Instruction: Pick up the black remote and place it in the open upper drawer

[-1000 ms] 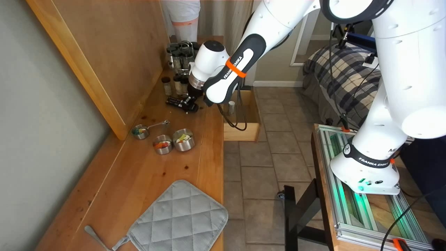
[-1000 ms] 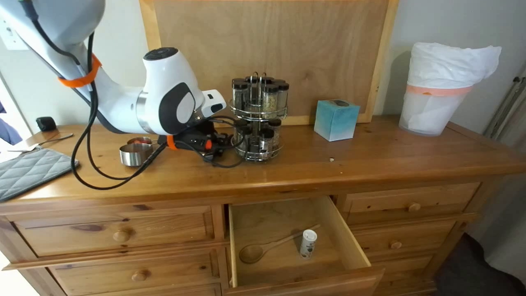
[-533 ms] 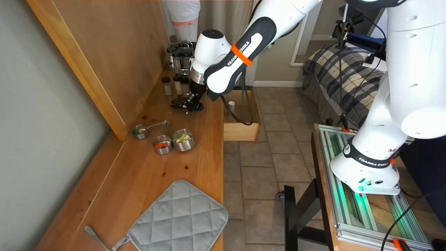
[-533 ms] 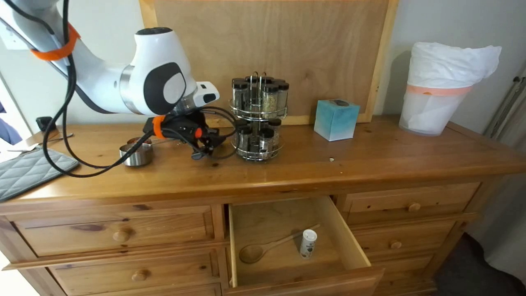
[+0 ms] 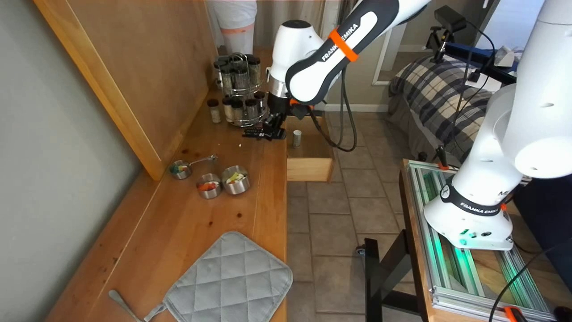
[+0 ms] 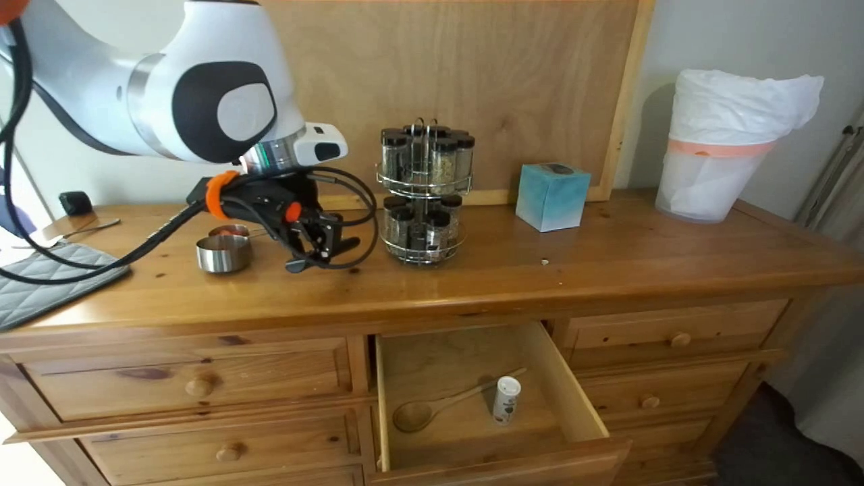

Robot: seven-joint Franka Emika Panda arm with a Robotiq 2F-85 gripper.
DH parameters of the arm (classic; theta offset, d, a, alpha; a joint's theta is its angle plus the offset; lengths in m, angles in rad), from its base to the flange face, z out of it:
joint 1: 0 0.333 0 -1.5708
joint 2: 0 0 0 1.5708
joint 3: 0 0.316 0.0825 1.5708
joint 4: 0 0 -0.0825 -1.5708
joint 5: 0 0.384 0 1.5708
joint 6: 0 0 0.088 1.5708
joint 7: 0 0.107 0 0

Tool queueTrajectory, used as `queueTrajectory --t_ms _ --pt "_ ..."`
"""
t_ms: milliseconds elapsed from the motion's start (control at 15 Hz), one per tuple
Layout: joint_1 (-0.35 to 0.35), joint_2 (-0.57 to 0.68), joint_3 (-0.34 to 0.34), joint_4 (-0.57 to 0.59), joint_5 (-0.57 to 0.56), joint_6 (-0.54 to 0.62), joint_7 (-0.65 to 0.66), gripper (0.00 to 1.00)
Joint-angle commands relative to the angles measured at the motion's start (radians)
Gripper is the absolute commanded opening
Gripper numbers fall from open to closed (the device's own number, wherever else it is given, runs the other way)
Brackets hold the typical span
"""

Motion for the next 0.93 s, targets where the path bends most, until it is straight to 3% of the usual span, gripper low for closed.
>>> queueTrajectory --t_ms 0,200,467,733,867 --pt "0.001 -0.193 -0.064 -0.183 -0.028 -0.011 0.082 0.21" --pt "-0.033 -0.291 -0.122 -0.275 -0.089 0.035 0.195 0.21" --pt "-0.148 -0.345 -0.169 -0.334 -0.194 0.075 0.345 0.21" --pt "-0.215 -0.280 -0.216 -0.347 -0.114 0.241 0.269 0.21" --pt "-0.209 -0.210 -0.234 -0.345 -0.030 0.340 0.225 0.21"
